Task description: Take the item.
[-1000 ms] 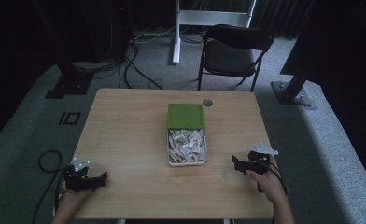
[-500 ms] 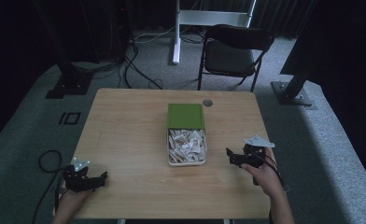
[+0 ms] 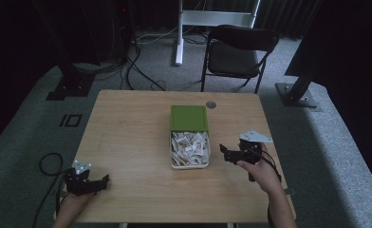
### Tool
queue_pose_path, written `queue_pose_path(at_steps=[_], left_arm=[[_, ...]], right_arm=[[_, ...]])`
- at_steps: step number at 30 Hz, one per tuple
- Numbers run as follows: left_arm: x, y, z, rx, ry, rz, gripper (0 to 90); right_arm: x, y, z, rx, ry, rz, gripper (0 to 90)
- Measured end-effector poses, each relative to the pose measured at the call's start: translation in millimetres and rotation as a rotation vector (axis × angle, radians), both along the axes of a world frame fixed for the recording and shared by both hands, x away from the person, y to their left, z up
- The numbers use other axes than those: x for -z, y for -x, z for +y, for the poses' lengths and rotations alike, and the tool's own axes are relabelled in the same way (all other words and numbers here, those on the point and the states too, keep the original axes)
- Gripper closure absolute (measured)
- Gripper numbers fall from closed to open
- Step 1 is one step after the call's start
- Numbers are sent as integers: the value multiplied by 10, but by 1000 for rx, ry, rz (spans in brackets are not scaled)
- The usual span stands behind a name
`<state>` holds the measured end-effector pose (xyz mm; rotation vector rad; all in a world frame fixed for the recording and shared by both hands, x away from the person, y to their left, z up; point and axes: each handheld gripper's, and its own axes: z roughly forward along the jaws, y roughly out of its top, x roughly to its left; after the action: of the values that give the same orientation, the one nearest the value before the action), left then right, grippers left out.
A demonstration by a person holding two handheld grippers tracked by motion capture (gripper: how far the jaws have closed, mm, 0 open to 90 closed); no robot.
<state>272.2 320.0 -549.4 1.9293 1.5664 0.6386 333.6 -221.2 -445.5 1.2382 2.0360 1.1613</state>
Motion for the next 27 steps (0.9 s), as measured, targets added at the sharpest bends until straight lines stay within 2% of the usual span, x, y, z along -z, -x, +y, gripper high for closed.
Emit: queue_pose_path(at_steps=[10, 21, 27], left_arm=[[0, 0, 0, 0, 0, 0, 6], [1, -1, 0, 0, 0, -1, 7], [1, -1, 0, 0, 0, -1, 7]], right_arm=[[-113, -17, 221, -62, -30, -14, 112], [-176, -2, 496, -127, -31, -30, 112], [-190, 0, 724, -172, -22, -29, 113]])
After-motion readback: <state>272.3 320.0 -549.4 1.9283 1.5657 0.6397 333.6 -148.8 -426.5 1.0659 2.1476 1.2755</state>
